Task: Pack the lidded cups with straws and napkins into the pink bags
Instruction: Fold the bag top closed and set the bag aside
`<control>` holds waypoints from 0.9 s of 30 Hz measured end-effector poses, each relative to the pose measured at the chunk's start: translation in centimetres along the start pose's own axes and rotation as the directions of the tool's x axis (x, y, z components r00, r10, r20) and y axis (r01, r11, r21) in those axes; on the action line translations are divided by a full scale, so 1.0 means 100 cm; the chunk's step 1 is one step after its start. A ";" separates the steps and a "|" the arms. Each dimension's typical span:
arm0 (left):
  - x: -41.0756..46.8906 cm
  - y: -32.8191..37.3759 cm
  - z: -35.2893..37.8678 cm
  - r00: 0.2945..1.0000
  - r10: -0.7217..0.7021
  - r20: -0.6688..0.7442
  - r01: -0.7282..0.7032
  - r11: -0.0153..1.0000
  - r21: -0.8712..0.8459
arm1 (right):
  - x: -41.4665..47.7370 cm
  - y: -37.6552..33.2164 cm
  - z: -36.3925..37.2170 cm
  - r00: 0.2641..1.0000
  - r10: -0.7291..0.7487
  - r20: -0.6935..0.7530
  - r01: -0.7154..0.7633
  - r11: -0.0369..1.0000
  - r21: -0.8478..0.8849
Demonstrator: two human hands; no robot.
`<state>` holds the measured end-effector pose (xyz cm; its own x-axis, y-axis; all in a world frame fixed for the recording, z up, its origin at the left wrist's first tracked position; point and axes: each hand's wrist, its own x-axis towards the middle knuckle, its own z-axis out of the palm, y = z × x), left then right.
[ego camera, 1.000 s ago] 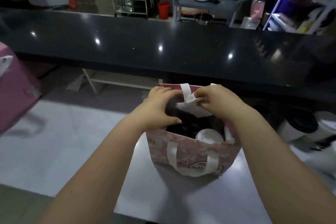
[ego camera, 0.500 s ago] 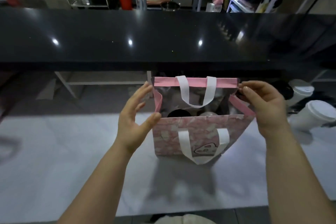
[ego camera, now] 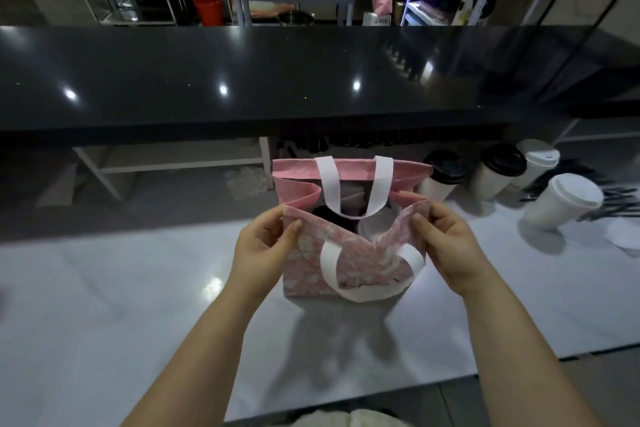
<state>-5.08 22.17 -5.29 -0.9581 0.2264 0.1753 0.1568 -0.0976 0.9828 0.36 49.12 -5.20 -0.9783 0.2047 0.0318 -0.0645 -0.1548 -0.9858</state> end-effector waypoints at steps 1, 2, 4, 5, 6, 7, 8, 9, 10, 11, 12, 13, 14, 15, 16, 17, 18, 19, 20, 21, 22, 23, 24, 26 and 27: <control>0.000 0.001 0.001 1.000 0.006 0.016 -0.006 1.000 0.000 | 0.000 0.002 0.001 1.000 0.003 -0.021 -0.004 1.000 -0.031; 0.000 0.001 0.002 0.999 0.019 0.026 -0.019 1.000 0.011 | 0.000 0.005 0.002 0.997 0.002 -0.075 -0.006 0.999 -0.046; 0.001 0.003 0.005 0.999 0.051 0.000 -0.051 0.997 0.065 | 0.001 0.009 0.002 0.972 -0.020 -0.233 0.012 0.999 -0.037; 0.002 0.003 0.006 0.998 0.058 -0.034 -0.055 0.994 0.091 | 0.002 0.010 0.003 0.954 -0.045 -0.297 0.037 0.999 -0.031; 0.003 0.002 0.007 0.996 0.055 -0.071 -0.047 0.993 0.107 | 0.004 0.010 0.003 0.939 -0.068 -0.339 0.063 0.998 -0.024; 0.005 0.001 0.007 0.994 0.045 -0.098 -0.034 0.993 0.111 | 0.005 0.009 0.003 0.929 -0.087 -0.360 0.085 0.996 -0.019; 0.007 0.000 0.006 0.993 0.033 -0.114 -0.020 0.994 0.108 | 0.007 0.009 0.003 0.925 -0.102 -0.366 0.101 0.995 -0.022; 0.008 0.000 0.006 0.992 0.022 -0.122 -0.010 0.995 0.102 | 0.009 0.010 0.003 0.925 -0.115 -0.362 0.109 0.993 -0.036; 0.010 -0.001 0.005 0.992 0.012 -0.124 0.000 0.996 0.093 | 0.011 0.011 0.003 0.926 -0.123 -0.356 0.110 0.992 -0.057; 0.012 -0.002 0.005 0.992 0.001 -0.126 0.009 0.997 0.083 | 0.013 0.012 0.003 0.926 -0.127 -0.355 0.106 0.991 -0.079; 0.013 -0.002 0.005 0.991 -0.008 -0.131 0.019 0.997 0.080 | 0.016 0.013 0.004 0.925 -0.132 -0.357 0.105 0.990 -0.096; 0.015 -0.003 0.006 0.990 -0.012 -0.141 0.024 0.996 0.084 | 0.019 0.014 0.004 0.924 -0.140 -0.355 0.109 0.988 -0.108; 0.018 -0.004 0.006 0.987 -0.007 -0.158 0.023 0.995 0.101 | 0.021 0.015 0.004 0.927 -0.150 -0.345 0.115 0.986 -0.119; 0.021 -0.004 0.006 0.983 0.012 -0.184 0.013 0.991 0.136 | 0.024 0.014 0.004 0.931 -0.155 -0.330 0.119 0.985 -0.128; 0.024 -0.004 0.004 0.977 0.038 -0.210 0.001 0.984 0.181 | 0.026 0.013 0.004 0.935 -0.158 -0.319 0.122 0.984 -0.128; 0.029 -0.004 0.001 0.973 0.054 -0.222 -0.004 0.976 0.218 | 0.029 0.011 0.002 0.937 -0.159 -0.311 0.126 0.984 -0.123; 0.034 -0.002 -0.003 0.977 0.047 -0.209 0.005 0.971 0.240 | 0.033 0.010 -0.001 0.941 -0.162 -0.297 0.131 0.984 -0.122; 0.039 -0.001 -0.007 0.985 0.014 -0.174 0.028 0.970 0.240 | 0.038 0.008 -0.005 0.949 -0.161 -0.270 0.130 0.983 -0.130; 0.045 0.001 -0.011 0.991 -0.034 -0.129 0.061 0.975 0.212 | 0.043 0.006 -0.009 0.963 -0.147 -0.226 0.119 0.984 -0.135; 0.050 0.003 -0.013 0.993 -0.080 -0.092 0.095 0.980 0.175 | 0.047 0.003 -0.013 0.979 -0.117 -0.166 0.097 0.988 -0.121; 0.054 0.005 -0.013 0.991 -0.109 -0.071 0.119 0.982 0.147 | 0.052 0.000 -0.015 0.992 -0.078 -0.099 0.070 0.994 -0.081; 0.056 0.006 -0.012 0.991 -0.119 -0.067 0.127 0.983 0.133 | 0.055 -0.002 -0.014 0.998 -0.042 -0.043 0.040 0.999 -0.032; 0.058 0.005 -0.010 0.991 -0.112 -0.075 0.121 0.985 0.123 | 0.056 -0.003 -0.011 1.000 -0.020 -0.019 0.020 1.000 0.005; 0.058 0.002 -0.004 0.989 -0.084 -0.119 0.096 0.990 0.099 | 0.057 -0.002 -0.003 0.995 -0.031 -0.099 0.032 0.999 0.008; 0.056 0.000 -0.002 0.986 -0.074 -0.148 0.087 0.993 0.084 | 0.056 0.001 0.000 0.985 -0.052 -0.167 0.051 0.999 -0.014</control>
<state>-10.47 23.28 -4.33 -0.9920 0.0875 0.0912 0.0919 0.0041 0.9958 -5.14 50.26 -5.08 -0.9270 0.3709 0.0552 -0.1111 -0.1310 -0.9851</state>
